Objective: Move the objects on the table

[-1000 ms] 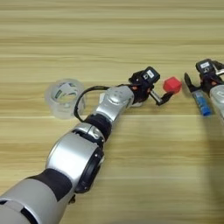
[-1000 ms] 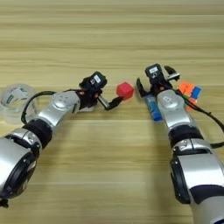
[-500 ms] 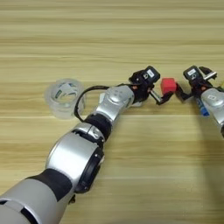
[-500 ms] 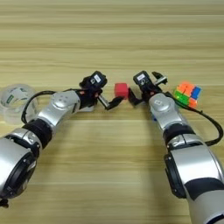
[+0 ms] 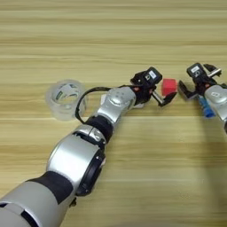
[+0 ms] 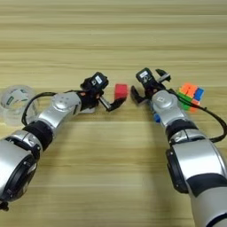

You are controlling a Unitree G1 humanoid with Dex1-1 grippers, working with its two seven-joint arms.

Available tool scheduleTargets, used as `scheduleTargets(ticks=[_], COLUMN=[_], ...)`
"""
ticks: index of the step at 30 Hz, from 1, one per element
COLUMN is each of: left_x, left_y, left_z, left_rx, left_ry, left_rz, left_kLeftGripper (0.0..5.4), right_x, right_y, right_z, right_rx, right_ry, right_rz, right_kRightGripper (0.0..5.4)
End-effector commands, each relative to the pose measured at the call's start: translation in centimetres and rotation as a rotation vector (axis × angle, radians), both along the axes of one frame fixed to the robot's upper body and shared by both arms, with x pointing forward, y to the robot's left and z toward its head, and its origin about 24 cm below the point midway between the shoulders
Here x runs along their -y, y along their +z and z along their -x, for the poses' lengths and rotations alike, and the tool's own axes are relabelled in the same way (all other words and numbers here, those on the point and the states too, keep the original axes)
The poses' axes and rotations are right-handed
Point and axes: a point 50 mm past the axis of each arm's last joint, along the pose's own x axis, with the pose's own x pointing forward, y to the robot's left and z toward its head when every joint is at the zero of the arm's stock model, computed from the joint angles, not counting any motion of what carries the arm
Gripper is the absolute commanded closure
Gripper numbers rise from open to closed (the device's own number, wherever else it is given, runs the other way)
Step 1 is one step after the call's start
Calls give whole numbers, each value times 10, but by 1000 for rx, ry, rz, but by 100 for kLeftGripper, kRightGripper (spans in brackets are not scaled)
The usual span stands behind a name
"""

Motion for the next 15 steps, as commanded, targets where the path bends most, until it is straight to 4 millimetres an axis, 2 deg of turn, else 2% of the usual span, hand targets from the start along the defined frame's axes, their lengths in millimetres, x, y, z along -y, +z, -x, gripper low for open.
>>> scheduleTargets(ticks=[1, 15], left_x=[10, 7], left_y=[1, 1], left_z=[5, 5], left_rx=[2, 5], left_ry=[-29, -32], left_rz=[29, 37], left_kLeftGripper=[0, 0], right_x=[0, -25], right_y=[4, 4], right_z=[-4, -7], right_rx=[-13, -24], right_ry=[-19, 56], right_rz=[1, -39], right_kRightGripper=[4, 4])
